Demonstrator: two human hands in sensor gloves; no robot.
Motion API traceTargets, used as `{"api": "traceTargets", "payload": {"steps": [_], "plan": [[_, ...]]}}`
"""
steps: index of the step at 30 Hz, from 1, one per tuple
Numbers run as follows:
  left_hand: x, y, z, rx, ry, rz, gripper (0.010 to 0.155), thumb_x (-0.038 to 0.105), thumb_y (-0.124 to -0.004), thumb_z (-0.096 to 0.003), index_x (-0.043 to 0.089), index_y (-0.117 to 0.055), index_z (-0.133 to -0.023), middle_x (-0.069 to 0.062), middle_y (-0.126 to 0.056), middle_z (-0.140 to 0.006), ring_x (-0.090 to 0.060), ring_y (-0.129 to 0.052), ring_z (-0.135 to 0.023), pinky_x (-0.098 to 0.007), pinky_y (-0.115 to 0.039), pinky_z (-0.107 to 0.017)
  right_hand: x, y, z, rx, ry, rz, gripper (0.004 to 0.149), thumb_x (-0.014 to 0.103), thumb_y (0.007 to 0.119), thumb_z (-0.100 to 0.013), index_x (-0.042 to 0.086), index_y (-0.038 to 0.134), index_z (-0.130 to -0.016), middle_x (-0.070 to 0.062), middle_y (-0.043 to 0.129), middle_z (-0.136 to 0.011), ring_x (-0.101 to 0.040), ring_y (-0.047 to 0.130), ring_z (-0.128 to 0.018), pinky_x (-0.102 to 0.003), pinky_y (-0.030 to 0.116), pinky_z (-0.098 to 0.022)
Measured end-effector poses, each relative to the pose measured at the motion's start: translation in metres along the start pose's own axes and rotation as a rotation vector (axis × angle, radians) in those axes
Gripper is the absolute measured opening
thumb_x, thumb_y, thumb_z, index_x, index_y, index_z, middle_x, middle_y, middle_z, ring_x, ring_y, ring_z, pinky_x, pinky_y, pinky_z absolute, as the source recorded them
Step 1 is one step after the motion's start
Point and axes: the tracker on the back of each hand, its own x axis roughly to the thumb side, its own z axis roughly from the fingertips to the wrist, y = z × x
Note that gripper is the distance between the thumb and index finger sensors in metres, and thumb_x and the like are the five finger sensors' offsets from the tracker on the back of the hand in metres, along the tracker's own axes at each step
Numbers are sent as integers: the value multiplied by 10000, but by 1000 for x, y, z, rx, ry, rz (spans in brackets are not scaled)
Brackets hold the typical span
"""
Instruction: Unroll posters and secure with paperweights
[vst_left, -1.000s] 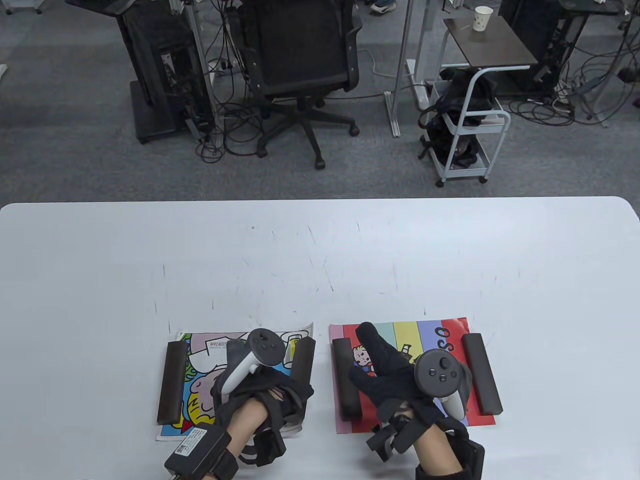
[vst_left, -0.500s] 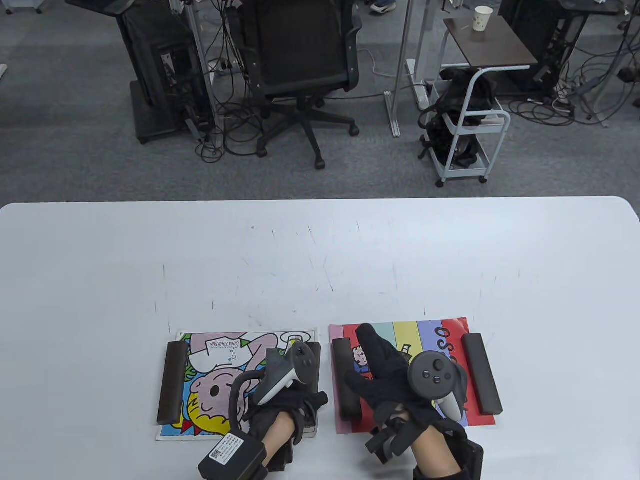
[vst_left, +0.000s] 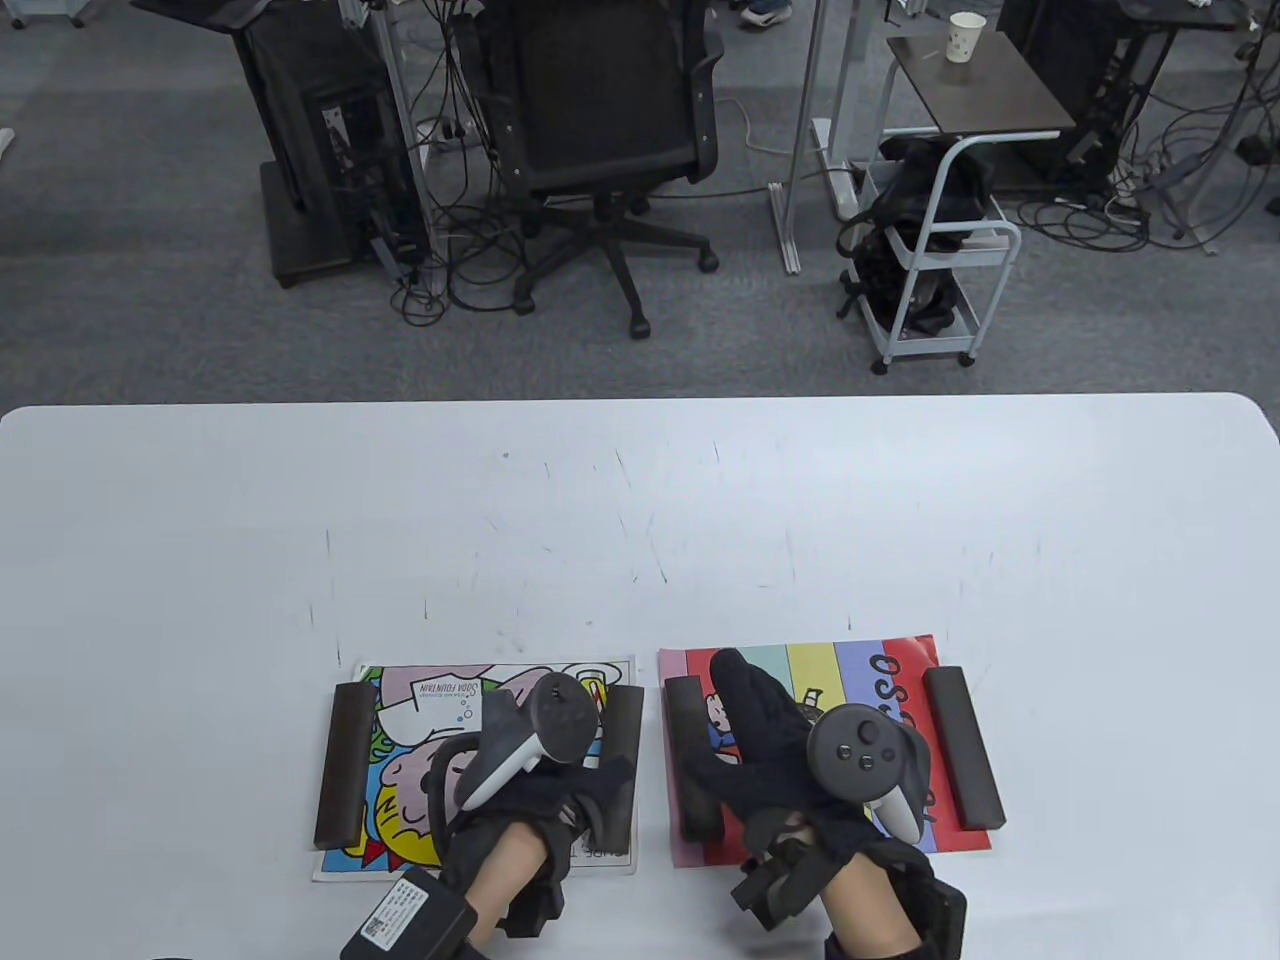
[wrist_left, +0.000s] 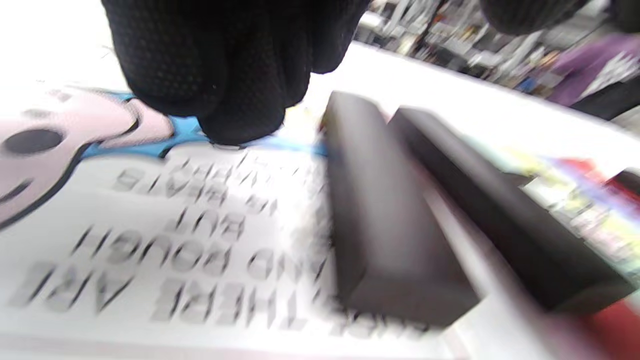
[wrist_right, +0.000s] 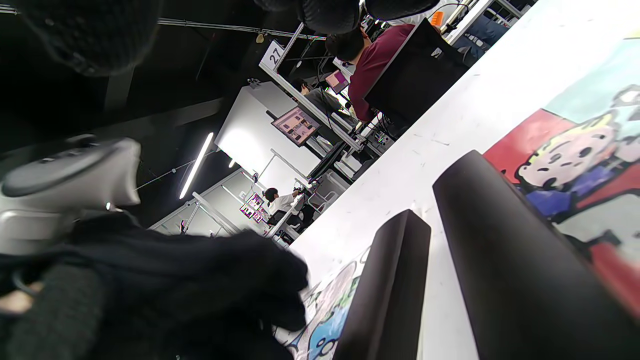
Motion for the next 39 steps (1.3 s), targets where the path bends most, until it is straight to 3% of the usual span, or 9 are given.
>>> {"api": "traceTargets", "payload": {"steps": [6,10,17,39], "plan": [[-17,18,16,217,-251,222,806,629,-651,-428,142,-510,-1054,-194,-585,-1055,-409,-748,-947,-513,-744,-627,0,0,0,8,14,9,912,623,763,-393,151,333,-1045,-165,415,-1128,-487,395,-1007,-656,388,-701],[-30,15,18,267,-361,325,827,657,-635,-428,159,-482,-1070,-194,-529,-1088,-437,-668,-991,-544,-707,-655,-1,1,0,12,25,15,912,623,762,-394,150,334,-1045,-165,416,-1128,-487,395,-1007,-658,387,-700],[-48,4,20,287,-382,445,842,675,-630,-421,156,-489,-1068,-201,-526,-1089,-455,-650,-994,-563,-687,-660,-2,1,-1,19,40,16,912,621,764,-392,148,336,-1045,-167,419,-1127,-488,394,-1006,-658,386,-700],[-60,-9,19,260,-334,434,849,671,-634,-421,146,-479,-1070,-213,-502,-1092,-467,-628,-996,-582,-659,-664,-1,3,-1,42,64,37,904,618,757,-397,146,337,-1044,-168,420,-1125,-491,389,-1004,-660,388,-697]]}}
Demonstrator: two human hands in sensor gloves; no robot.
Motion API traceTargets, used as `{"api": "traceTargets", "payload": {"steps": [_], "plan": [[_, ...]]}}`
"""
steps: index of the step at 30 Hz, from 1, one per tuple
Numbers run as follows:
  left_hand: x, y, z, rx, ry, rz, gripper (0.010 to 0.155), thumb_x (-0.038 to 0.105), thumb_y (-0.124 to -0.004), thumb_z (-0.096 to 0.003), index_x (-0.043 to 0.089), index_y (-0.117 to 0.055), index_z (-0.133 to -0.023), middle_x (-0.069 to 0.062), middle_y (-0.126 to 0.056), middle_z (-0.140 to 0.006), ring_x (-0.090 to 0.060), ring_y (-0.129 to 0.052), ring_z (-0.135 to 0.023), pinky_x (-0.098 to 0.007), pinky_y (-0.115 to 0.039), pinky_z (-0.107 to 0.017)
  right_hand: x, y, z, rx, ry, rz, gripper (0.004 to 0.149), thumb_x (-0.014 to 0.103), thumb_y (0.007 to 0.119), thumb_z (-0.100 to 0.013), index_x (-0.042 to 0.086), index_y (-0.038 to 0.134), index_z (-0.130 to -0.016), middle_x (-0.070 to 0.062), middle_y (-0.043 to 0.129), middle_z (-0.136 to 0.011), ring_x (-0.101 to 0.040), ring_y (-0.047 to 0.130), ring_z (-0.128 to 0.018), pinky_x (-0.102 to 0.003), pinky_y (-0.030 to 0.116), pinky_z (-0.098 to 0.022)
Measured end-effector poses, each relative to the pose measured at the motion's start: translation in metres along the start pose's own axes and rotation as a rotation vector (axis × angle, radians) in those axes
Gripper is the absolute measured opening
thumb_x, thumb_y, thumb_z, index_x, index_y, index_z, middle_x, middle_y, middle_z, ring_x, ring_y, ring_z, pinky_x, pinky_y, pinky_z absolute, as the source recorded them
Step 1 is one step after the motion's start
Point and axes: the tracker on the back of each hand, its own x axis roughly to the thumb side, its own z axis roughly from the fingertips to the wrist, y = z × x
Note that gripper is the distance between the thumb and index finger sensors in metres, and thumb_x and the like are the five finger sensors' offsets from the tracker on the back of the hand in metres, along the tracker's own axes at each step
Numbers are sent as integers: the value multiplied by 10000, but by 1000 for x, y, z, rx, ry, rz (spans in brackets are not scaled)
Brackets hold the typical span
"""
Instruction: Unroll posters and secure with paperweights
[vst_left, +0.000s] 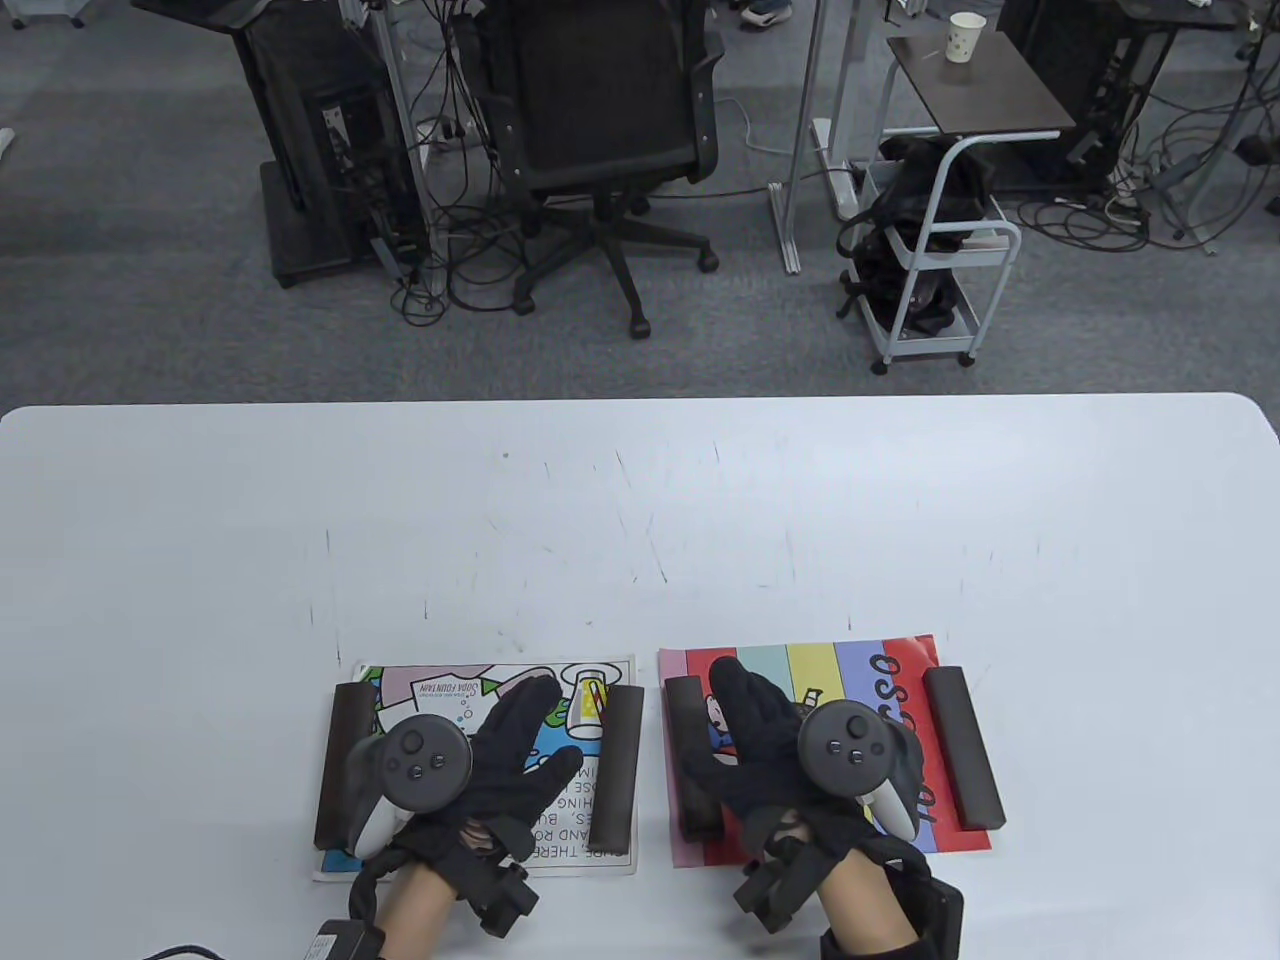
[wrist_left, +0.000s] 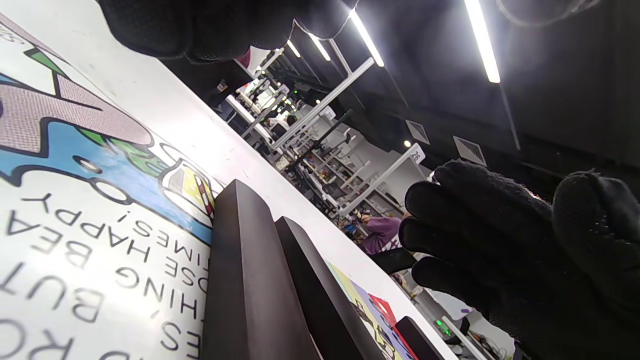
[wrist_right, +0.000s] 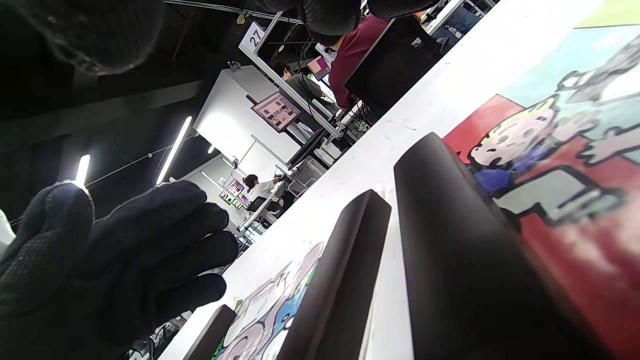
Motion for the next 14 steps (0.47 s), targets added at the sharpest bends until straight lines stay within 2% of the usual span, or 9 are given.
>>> {"api": "traceTargets", "payload": {"steps": [14], "plan": [[-1,-4,-1,-19,11,1,848,671,-633,-422,144,-483,-1069,-217,-495,-1092,-469,-621,-997,-587,-650,-666,-1,2,0,12,18,10,906,621,753,-397,142,336,-1043,-172,423,-1123,-492,389,-1003,-661,389,-696]]}}
